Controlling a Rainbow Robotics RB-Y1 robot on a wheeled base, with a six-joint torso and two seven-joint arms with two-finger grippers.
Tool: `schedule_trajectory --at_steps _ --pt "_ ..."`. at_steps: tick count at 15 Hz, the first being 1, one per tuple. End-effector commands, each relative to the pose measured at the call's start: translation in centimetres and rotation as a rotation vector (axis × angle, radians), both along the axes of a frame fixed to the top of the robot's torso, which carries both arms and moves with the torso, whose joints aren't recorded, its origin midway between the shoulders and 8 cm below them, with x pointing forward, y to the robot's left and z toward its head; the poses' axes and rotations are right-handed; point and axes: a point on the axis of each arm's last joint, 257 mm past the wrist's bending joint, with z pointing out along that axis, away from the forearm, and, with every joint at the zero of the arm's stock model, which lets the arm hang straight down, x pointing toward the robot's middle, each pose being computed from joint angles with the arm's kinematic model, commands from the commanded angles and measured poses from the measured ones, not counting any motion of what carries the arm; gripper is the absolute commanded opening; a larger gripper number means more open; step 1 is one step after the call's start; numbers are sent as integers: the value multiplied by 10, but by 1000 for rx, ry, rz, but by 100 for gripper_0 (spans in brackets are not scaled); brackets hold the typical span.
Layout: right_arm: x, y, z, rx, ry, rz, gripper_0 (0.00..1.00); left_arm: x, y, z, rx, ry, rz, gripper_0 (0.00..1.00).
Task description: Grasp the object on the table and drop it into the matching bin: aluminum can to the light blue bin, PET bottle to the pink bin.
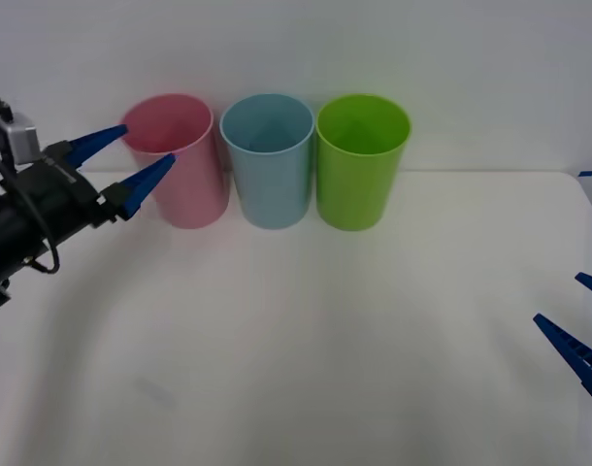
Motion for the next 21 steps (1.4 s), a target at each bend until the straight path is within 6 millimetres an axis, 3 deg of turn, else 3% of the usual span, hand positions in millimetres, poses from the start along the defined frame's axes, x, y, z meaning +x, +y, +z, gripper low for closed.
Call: schedule_trajectory --at_steps 1,6,11,17,21 --pt "0 0 0 0 0 0 100 -41 29 -25 40 39 -4 100" --pt "0 0 0 0 0 0 100 -109 79 -62 126 83 5 100" --pt "0 0 0 0 0 0 100 -157 116 -83 235 120 23 100" --pt "0 0 0 0 0 0 100 -195 149 -96 275 179 68 100" --pt "0 0 0 0 0 0 100 -204 150 -108 207 217 72 100"
